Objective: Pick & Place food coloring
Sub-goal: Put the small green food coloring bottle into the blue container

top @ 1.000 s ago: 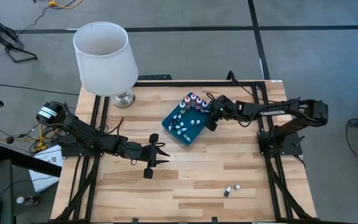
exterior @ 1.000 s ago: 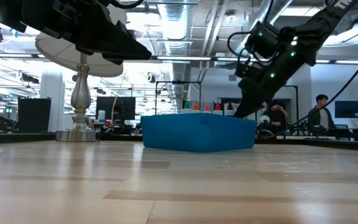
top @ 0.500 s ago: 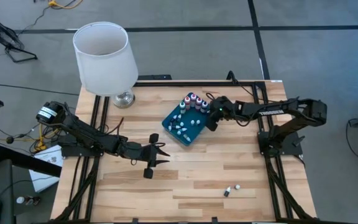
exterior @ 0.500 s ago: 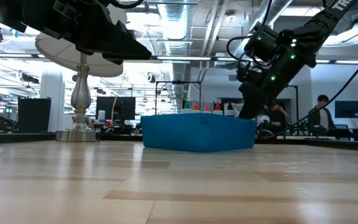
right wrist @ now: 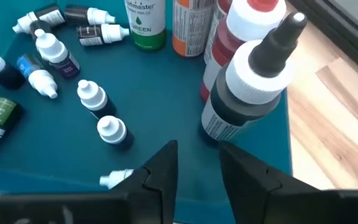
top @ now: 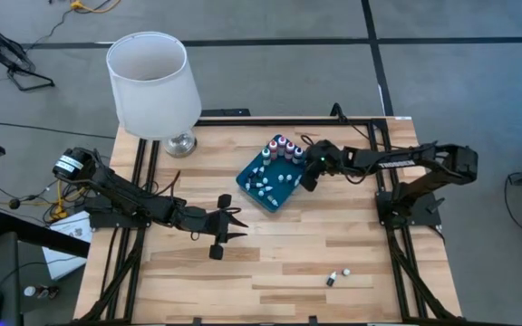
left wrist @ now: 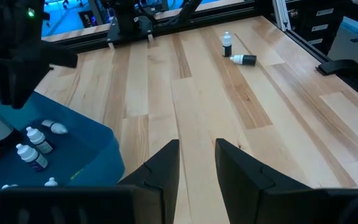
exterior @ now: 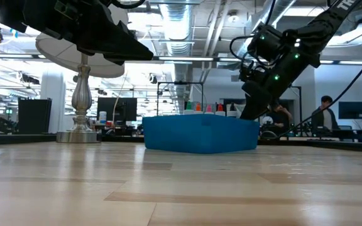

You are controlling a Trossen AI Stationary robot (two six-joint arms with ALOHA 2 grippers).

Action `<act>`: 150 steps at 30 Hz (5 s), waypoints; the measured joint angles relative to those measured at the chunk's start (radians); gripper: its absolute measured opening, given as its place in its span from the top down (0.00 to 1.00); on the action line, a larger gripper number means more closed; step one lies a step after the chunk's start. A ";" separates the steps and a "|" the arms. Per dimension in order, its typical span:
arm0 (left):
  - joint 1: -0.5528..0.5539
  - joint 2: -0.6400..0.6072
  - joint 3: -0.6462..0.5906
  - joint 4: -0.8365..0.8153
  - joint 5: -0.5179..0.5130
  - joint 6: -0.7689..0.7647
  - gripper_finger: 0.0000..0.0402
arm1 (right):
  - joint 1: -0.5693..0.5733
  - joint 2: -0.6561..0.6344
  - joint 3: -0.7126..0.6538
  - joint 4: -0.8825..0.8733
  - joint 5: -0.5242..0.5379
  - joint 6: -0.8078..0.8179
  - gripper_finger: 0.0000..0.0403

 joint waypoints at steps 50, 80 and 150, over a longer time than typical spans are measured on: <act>0.000 0.067 0.003 0.163 0.068 -0.056 0.76 | 1.169 -0.528 0.000 -0.580 0.382 0.597 0.71; 0.108 0.532 0.573 -0.180 0.472 0.174 0.76 | 1.645 -0.106 0.000 -0.465 0.550 1.317 0.73; 0.117 0.204 0.252 -0.291 0.202 0.043 0.76 | 1.189 -0.177 0.000 -0.323 0.500 0.545 0.87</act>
